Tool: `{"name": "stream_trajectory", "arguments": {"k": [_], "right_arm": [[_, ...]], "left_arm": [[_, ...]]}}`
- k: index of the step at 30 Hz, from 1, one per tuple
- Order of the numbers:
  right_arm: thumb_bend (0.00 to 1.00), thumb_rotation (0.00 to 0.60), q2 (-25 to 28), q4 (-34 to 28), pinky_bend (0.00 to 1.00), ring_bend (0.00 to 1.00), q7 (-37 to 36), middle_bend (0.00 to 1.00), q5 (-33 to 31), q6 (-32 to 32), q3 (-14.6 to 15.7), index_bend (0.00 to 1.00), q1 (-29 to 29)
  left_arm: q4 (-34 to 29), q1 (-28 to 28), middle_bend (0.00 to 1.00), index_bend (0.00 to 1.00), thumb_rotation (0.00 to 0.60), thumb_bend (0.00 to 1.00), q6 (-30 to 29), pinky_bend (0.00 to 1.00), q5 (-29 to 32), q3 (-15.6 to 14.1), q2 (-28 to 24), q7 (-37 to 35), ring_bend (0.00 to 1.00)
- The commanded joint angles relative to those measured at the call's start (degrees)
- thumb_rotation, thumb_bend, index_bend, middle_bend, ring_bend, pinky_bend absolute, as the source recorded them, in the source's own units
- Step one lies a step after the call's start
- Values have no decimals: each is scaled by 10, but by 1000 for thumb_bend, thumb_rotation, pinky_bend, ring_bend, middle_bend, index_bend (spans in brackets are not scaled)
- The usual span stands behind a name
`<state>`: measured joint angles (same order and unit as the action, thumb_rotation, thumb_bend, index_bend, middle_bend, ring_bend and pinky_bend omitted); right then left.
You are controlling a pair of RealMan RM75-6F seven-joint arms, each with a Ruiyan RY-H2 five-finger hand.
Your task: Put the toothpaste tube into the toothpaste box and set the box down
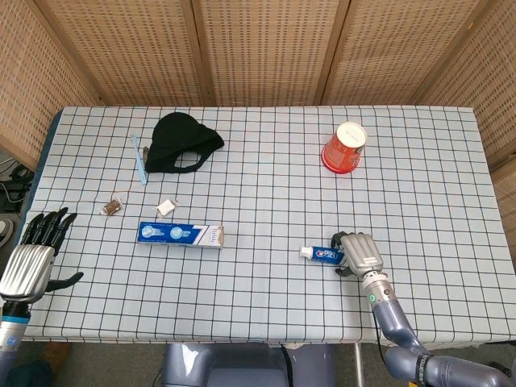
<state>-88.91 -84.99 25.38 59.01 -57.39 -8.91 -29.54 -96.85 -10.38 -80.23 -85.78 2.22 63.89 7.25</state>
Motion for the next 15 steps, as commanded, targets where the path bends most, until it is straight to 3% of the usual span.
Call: {"name": "stream_trajectory", "arguments": {"k": [1, 10, 15], "right_arm": [[316, 600, -4, 4, 468, 474, 2, 487, 0, 0, 1, 466, -3], [338, 600, -21, 34, 468, 482, 6, 496, -5, -1, 8, 480, -10], [438, 600, -18, 32, 532, 552, -8, 575, 5, -4, 10, 571, -8]], "left_arm": [[1, -1, 0, 0, 600, 0, 2, 0, 3, 1, 0, -1, 0], [1, -4, 0, 0, 600, 0, 8, 0, 8, 2, -1, -1, 0], [1, -4, 0, 0, 600, 0, 8, 0, 9, 2, -1, -1, 0]]}}
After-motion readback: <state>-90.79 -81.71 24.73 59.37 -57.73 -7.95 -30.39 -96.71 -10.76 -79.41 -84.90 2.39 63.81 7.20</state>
